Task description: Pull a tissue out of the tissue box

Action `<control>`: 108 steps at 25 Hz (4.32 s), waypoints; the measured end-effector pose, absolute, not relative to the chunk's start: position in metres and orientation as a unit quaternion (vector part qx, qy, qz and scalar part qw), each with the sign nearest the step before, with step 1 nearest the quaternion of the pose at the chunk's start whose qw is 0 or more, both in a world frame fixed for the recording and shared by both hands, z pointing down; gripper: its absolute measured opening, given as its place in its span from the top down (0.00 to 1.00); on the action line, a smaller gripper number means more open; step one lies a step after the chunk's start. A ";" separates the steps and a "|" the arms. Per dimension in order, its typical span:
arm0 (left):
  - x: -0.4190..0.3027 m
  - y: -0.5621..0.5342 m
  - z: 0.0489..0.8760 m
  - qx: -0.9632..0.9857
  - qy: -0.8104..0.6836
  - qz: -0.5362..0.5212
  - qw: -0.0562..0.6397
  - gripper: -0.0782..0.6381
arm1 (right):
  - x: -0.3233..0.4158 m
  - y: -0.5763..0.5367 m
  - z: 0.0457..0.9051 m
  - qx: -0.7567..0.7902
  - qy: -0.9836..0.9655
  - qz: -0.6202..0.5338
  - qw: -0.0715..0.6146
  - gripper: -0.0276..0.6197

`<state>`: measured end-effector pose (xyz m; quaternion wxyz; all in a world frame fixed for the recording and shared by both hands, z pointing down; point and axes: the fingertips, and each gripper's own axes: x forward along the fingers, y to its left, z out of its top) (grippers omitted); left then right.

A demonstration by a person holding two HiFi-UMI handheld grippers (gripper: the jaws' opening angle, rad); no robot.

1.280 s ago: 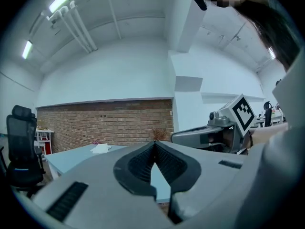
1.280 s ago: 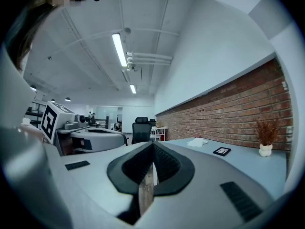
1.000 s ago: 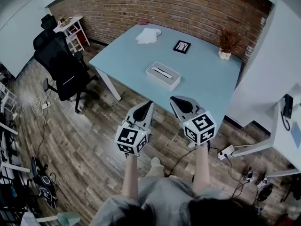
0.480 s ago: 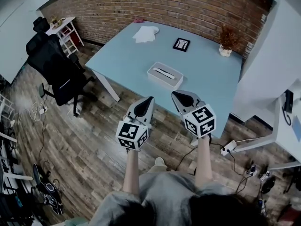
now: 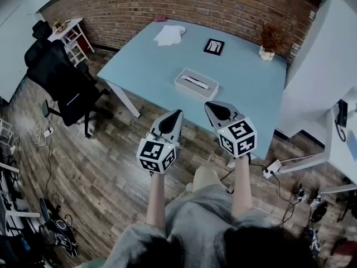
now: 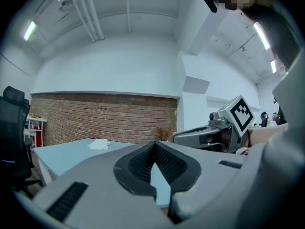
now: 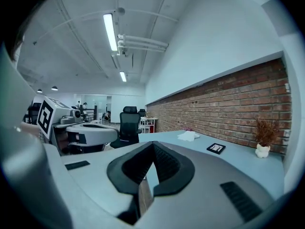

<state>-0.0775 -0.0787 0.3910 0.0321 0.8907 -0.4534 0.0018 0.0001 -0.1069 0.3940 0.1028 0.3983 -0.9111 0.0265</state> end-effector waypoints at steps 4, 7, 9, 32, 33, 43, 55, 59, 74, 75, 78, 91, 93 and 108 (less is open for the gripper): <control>-0.081 -0.086 0.395 0.890 -0.454 0.005 0.036 0.89 | -0.003 -0.117 0.396 0.398 -0.912 0.033 0.095 0.96; -0.091 -0.105 0.394 0.885 -0.464 0.008 0.035 0.89 | -0.011 -0.137 0.393 0.392 -0.914 0.023 0.102 0.96; -0.094 -0.116 0.392 0.881 -0.471 0.008 0.037 0.89 | -0.012 -0.150 0.389 0.387 -0.915 0.016 0.109 0.96; -0.078 -0.230 0.436 0.868 -0.487 0.025 0.094 0.89 | -0.012 -0.276 0.438 0.345 -0.916 0.027 0.202 0.96; -0.079 -0.232 0.440 0.868 -0.486 0.028 0.099 0.89 | -0.012 -0.279 0.442 0.346 -0.915 0.030 0.205 0.96; -0.091 -0.260 0.467 0.866 -0.478 0.050 0.136 0.89 | -0.015 -0.309 0.488 0.353 -0.890 0.068 0.281 0.96; -0.100 -0.282 0.499 0.858 -0.480 0.067 0.170 0.89 | -0.037 -0.334 0.535 0.320 -0.875 0.075 0.356 0.90; -0.107 -0.287 0.502 0.853 -0.487 0.067 0.175 0.89 | -0.043 -0.340 0.543 0.311 -0.872 0.079 0.370 0.84; -0.111 -0.299 0.529 0.847 -0.483 0.085 0.205 0.89 | -0.049 -0.355 0.578 0.304 -0.852 0.093 0.416 0.77; -0.111 -0.300 0.529 0.847 -0.483 0.086 0.206 0.89 | -0.049 -0.355 0.579 0.303 -0.850 0.093 0.420 0.77; -0.112 -0.301 0.532 0.846 -0.483 0.087 0.209 0.89 | -0.050 -0.357 0.585 0.301 -0.847 0.091 0.429 0.77; -0.120 -0.300 0.535 0.847 -0.479 0.087 0.213 0.89 | -0.048 -0.361 0.582 0.314 -0.836 0.072 0.445 0.95; -0.119 -0.300 0.535 0.848 -0.477 0.087 0.213 0.89 | -0.048 -0.361 0.580 0.316 -0.837 0.072 0.441 0.95; -0.116 -0.297 0.527 0.854 -0.470 0.080 0.207 0.89 | -0.042 -0.359 0.560 0.336 -0.839 0.066 0.423 0.95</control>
